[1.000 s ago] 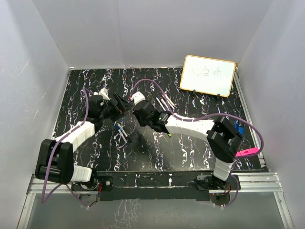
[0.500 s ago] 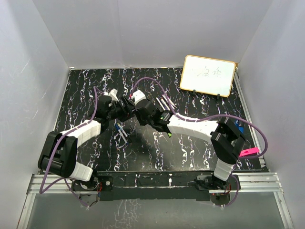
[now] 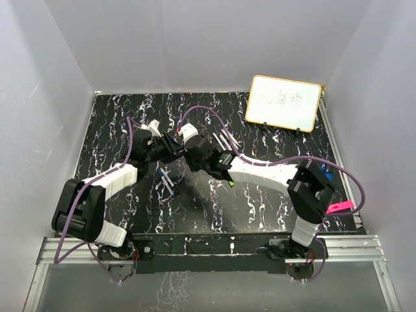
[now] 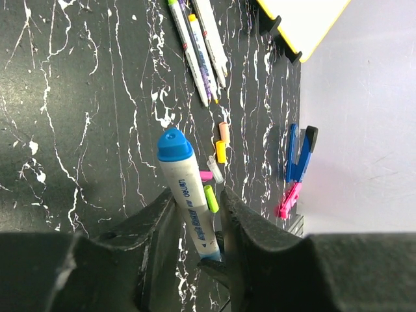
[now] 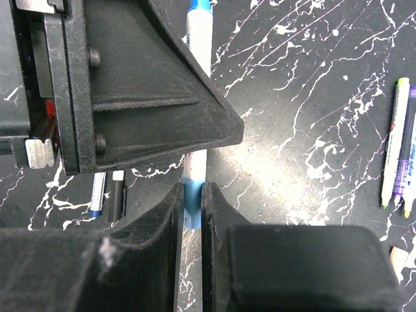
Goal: Open the pen caps
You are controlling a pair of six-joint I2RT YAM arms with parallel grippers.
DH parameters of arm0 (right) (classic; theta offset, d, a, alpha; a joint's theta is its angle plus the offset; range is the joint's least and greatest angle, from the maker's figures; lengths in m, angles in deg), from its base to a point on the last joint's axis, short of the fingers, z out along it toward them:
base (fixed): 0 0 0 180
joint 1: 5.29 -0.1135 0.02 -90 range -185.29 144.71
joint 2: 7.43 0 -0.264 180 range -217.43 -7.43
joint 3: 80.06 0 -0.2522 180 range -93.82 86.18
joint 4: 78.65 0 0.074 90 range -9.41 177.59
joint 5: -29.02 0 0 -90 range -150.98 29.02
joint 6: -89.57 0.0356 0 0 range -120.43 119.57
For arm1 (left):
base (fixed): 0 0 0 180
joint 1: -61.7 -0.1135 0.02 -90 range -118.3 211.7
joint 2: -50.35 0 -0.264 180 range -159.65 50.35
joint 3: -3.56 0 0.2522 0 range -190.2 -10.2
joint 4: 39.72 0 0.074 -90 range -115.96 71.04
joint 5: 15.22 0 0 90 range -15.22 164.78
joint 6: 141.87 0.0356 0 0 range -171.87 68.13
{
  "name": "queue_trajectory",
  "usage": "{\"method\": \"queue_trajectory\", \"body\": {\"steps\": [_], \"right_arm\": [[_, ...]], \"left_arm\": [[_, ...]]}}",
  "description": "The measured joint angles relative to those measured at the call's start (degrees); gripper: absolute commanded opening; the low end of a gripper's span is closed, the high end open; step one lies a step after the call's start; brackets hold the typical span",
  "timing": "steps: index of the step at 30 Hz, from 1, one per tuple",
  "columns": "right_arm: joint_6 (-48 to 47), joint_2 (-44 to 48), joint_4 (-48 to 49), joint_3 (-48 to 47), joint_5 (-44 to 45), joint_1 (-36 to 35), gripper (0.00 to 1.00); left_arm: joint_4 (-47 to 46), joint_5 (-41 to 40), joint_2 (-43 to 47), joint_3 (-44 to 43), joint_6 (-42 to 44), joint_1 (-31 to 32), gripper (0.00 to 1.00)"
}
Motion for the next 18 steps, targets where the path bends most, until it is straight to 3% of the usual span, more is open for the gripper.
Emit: {"method": "queue_trajectory", "body": {"steps": [2, 4, 8, 11, 18], "right_arm": [[0.0, 0.0, 0.0, 0.0, -0.13, 0.0, 0.0], [0.02, 0.0, 0.0, 0.0, -0.13, 0.0, 0.02], [0.26, 0.04, -0.39, 0.0, -0.52, 0.0, 0.39], [0.26, 0.11, -0.42, 0.0, -0.52, 0.0, 0.54], [-0.04, 1.09, -0.57, 0.0, -0.24, 0.02, 0.57]], "left_arm": [[-0.24, 0.0, 0.0, 0.0, 0.04, 0.04, 0.2], [-0.31, 0.02, 0.0, 0.0, 0.04, 0.04, 0.04], [-1.16, 0.5, -0.02, -0.02, -0.39, 0.22, 0.0], [-1.01, 0.52, -0.09, -0.02, -0.28, 0.31, 0.0], [-0.66, 0.2, -0.11, -0.02, -0.15, 0.31, 0.0]]}}
